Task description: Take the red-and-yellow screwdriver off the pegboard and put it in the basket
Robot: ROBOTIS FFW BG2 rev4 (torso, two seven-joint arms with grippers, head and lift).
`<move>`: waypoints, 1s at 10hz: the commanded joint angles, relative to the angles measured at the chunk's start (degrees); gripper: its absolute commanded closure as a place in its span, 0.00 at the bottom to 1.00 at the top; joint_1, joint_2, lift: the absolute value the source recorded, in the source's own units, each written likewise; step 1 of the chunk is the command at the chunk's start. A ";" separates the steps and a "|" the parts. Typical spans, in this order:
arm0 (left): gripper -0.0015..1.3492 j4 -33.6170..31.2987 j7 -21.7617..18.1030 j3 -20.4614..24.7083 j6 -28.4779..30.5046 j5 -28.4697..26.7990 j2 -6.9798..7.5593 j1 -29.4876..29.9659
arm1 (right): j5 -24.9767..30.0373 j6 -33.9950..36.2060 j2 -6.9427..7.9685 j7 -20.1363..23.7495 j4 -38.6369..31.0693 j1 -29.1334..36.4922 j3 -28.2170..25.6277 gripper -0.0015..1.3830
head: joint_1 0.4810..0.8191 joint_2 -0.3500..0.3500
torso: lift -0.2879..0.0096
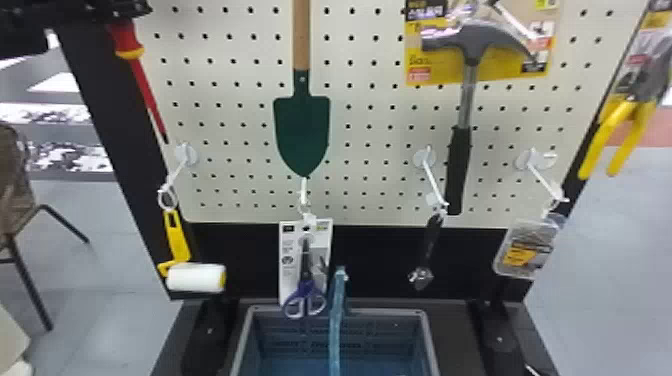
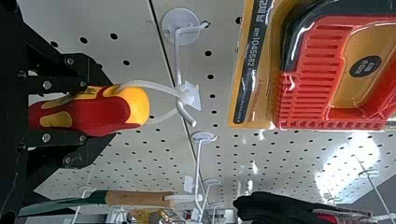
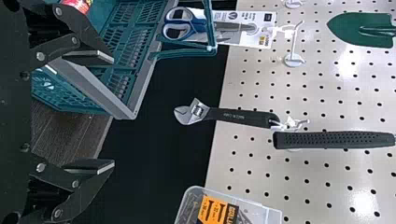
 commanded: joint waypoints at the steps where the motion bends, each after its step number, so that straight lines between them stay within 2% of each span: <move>1: 0.88 0.00 0.09 -0.15 -0.09 0.23 0.00 -0.07 | 0.07 0.02 0.05 0.00 -0.11 0.02 0.00 0.35 | 0.20 0.50 | 0.63; 5: 0.88 -0.42 1.32 0.11 -0.09 1.55 0.26 -0.07 | 0.07 0.11 0.05 0.00 -0.25 0.26 0.00 0.35 | 0.20 0.50 | 0.63; 10: 0.88 -1.55 2.11 0.64 -0.09 1.90 1.49 -0.44 | -0.02 0.55 0.05 0.00 -0.39 0.39 0.00 0.35 | 0.20 0.50 | 0.63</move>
